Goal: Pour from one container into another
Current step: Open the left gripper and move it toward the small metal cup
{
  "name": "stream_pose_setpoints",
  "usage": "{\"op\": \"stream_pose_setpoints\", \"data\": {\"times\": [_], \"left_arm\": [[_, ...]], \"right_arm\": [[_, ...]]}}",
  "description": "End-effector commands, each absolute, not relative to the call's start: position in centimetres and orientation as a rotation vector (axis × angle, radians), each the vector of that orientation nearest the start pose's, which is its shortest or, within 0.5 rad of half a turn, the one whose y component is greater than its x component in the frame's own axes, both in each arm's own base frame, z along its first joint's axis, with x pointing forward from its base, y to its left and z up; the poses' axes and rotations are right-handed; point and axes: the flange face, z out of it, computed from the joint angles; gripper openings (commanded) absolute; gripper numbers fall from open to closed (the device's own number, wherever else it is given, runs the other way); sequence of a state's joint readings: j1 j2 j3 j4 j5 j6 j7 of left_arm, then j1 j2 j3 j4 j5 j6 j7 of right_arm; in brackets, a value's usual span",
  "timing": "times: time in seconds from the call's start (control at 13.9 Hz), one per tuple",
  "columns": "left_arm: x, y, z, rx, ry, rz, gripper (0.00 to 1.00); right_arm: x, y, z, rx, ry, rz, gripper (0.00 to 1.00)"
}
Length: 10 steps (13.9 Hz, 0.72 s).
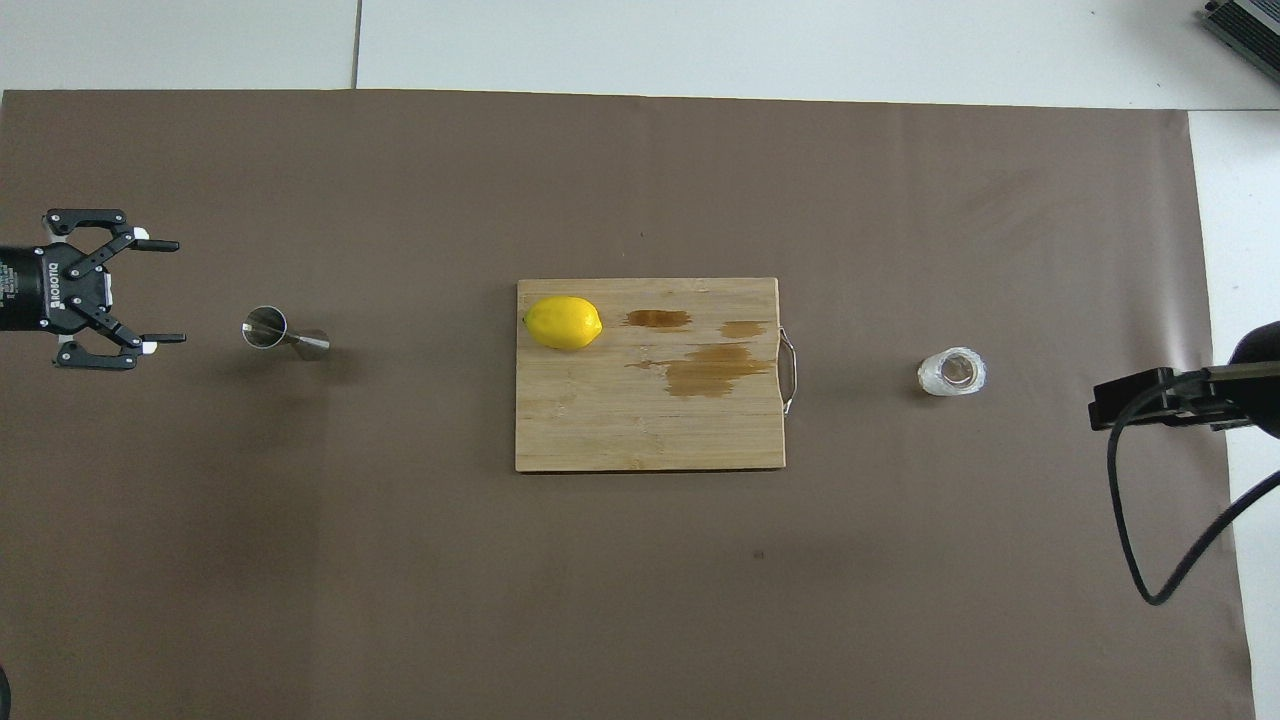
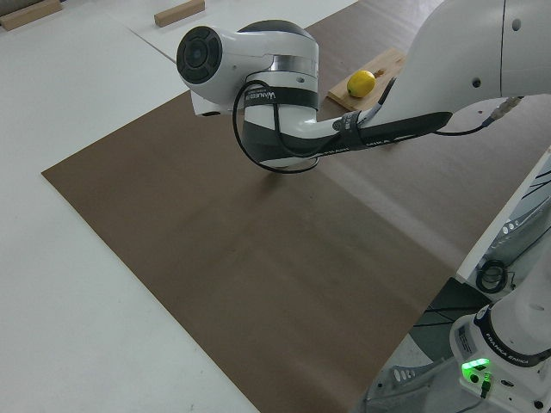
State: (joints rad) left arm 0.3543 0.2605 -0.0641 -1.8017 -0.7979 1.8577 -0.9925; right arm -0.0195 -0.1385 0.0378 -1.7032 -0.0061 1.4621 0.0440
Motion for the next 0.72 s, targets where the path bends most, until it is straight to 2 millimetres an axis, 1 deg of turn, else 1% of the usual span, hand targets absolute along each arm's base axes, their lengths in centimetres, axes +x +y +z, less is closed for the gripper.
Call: {"op": "stream_pose_setpoints", "data": {"times": [0.0, 0.14, 0.22, 0.36, 0.5, 0.65], "left_arm": [[60.4, 14.4, 38.6, 1.586, 1.774, -0.632, 1.00], [60.6, 13.6, 37.9, 1.532, 1.760, -0.658, 1.00], [60.5, 13.4, 36.6, 1.510, 1.768, -0.683, 1.00], [60.5, 13.4, 35.7, 1.487, 1.777, -0.695, 1.00], [59.9, 13.0, 34.3, 1.441, 1.789, -0.719, 1.00], [59.2, 12.6, 33.5, 1.437, 1.794, -0.740, 1.00]], "right_arm": [[49.1, 0.5, 62.7, -3.162, 0.012, 0.157, 1.00], [49.0, 0.5, 62.7, -3.162, 0.012, 0.155, 1.00], [49.0, 0.5, 62.7, -3.161, 0.012, 0.155, 1.00], [49.0, 0.5, 62.7, -3.161, 0.012, 0.155, 1.00], [49.1, 0.5, 62.7, -3.161, 0.012, 0.157, 1.00], [49.0, 0.5, 62.7, -3.161, 0.012, 0.155, 1.00]]}}
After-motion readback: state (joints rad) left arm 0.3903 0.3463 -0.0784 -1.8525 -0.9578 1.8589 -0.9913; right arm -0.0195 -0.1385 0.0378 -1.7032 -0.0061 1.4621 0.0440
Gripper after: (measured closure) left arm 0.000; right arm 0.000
